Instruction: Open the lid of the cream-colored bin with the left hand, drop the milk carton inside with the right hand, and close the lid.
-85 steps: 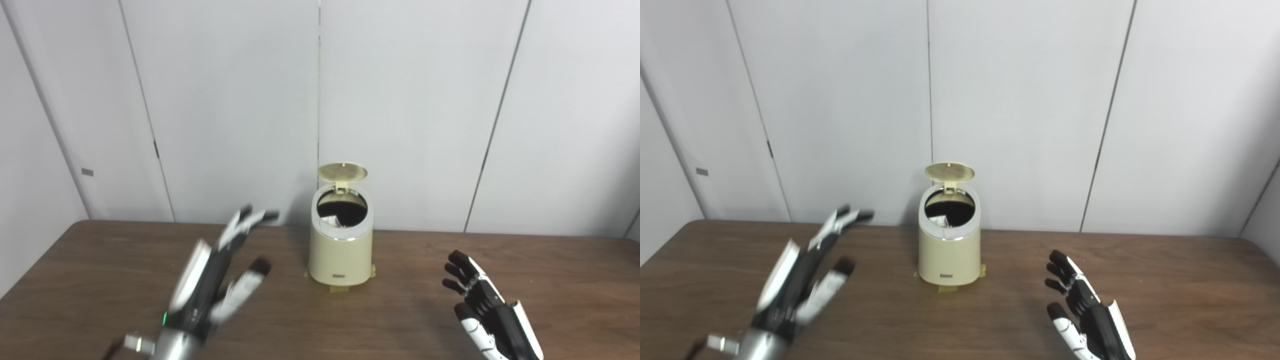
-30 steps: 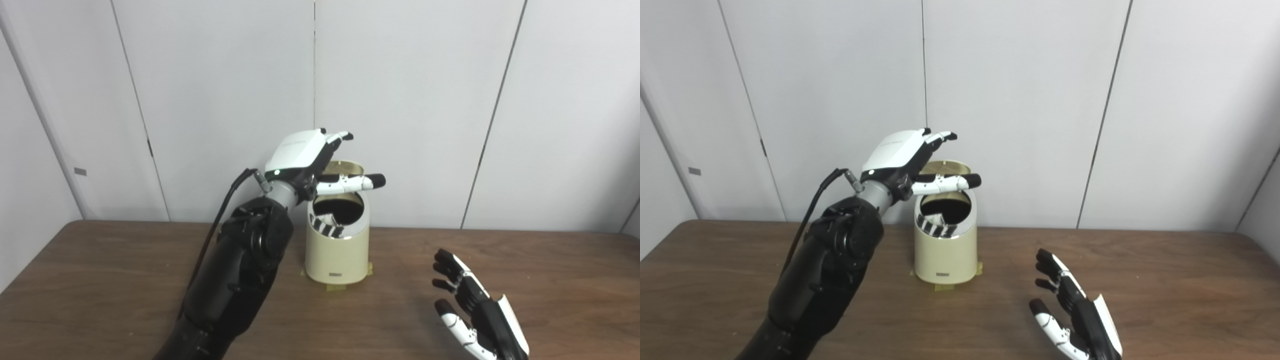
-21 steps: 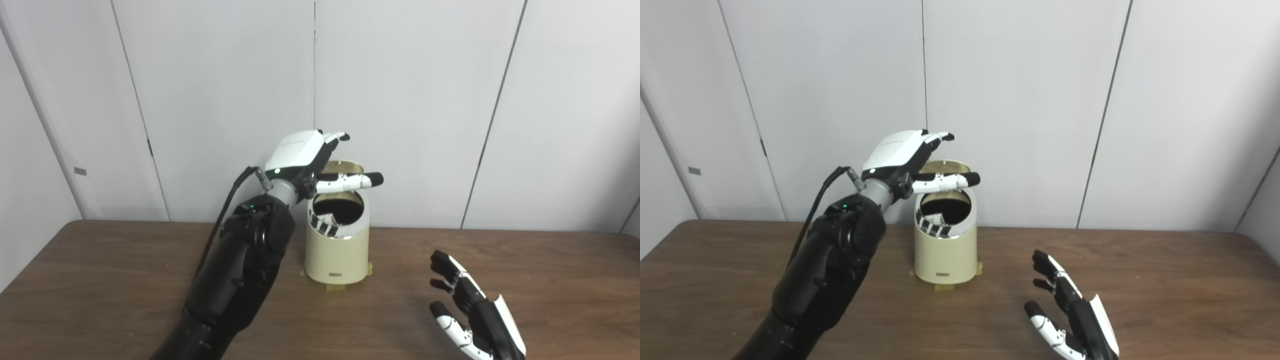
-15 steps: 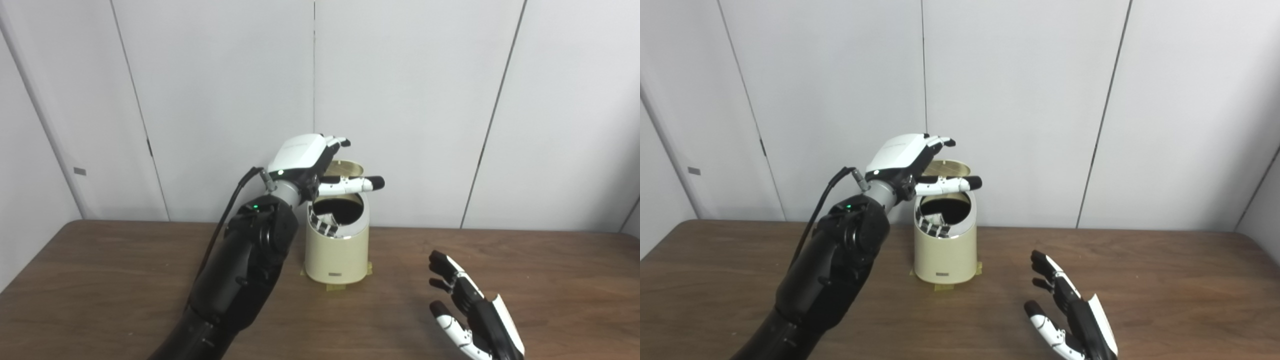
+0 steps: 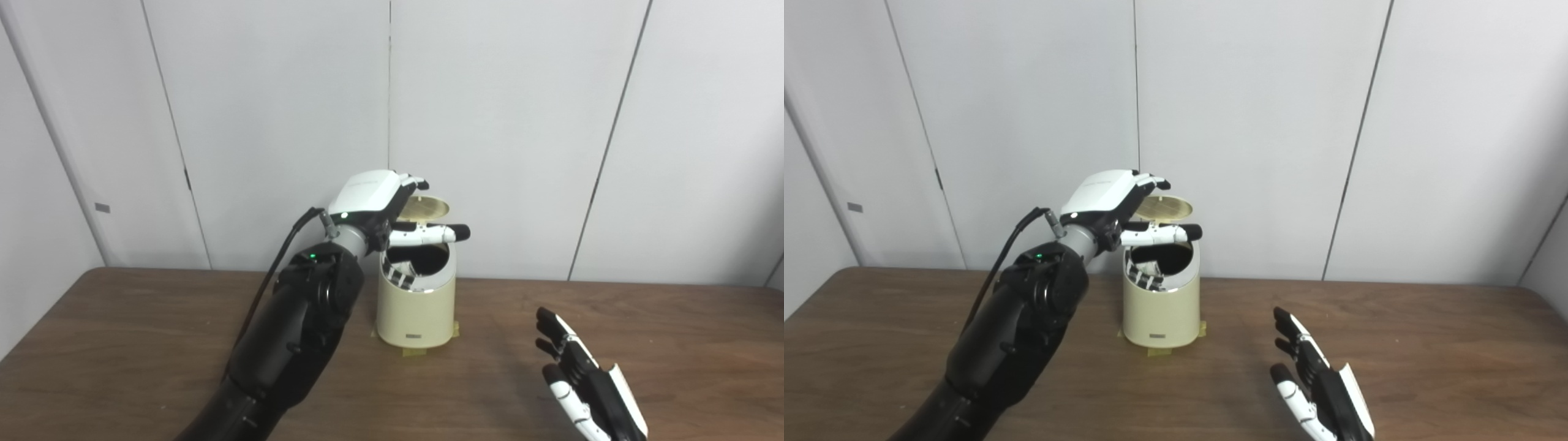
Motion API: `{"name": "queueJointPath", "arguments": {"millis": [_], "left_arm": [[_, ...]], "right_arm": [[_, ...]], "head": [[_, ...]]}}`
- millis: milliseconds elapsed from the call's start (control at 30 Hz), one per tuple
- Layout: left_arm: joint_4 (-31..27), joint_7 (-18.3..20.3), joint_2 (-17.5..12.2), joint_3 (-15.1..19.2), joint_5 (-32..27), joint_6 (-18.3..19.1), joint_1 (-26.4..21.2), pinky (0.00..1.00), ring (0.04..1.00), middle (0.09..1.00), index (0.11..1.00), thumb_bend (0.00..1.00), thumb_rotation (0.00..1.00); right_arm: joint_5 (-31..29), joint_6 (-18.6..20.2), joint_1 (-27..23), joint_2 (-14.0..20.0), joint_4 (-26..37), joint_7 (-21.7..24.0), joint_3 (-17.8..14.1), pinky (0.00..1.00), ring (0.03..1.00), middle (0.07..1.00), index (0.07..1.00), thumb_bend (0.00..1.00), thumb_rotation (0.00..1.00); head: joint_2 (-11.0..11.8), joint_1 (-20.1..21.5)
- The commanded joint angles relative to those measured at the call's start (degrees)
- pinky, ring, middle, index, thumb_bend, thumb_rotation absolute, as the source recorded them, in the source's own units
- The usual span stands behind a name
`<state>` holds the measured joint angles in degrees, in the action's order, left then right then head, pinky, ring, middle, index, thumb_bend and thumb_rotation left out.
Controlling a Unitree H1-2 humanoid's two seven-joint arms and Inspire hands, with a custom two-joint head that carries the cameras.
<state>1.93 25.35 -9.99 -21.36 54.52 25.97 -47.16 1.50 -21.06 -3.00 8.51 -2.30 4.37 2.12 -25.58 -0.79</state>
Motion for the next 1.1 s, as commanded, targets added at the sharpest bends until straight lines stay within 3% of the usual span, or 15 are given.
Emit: {"name": "queueJointPath", "arguments": {"millis": [0,233,433,1067], "left_arm": [[-1.6,-1.5,-0.4,0.3,0.6,-0.4,-2.6,1.00,1.000,0.947,0.881,1.00,0.99],[-3.5,-2.0,-0.5,0.3,0.0,-0.9,-0.8,1.00,1.000,0.904,0.854,0.99,0.98],[-5.0,-0.7,-1.0,-0.2,0.5,-0.7,-0.1,1.00,1.000,0.918,0.864,0.98,0.99],[-4.3,0.5,-1.1,-0.6,-0.6,-0.2,3.7,1.00,0.998,0.902,0.862,1.00,1.00]], "right_arm": [[0.4,-3.1,2.1,-0.4,-3.6,0.1,0.3,0.86,0.919,0.937,0.918,0.18,0.76],[0.7,-3.4,1.9,-0.4,-3.9,0.1,0.5,0.89,0.942,0.953,0.930,0.19,0.78],[-0.2,-2.8,1.8,-0.4,-3.8,0.6,0.6,0.89,0.942,0.955,0.930,0.19,0.78],[-1.9,-0.4,3.3,-0.8,-0.6,1.6,0.8,0.91,0.949,0.954,0.934,0.22,0.77]], "head": [[-0.1,-0.1],[-0.2,-0.1],[-0.2,-0.2],[-1.7,0.7]]}}
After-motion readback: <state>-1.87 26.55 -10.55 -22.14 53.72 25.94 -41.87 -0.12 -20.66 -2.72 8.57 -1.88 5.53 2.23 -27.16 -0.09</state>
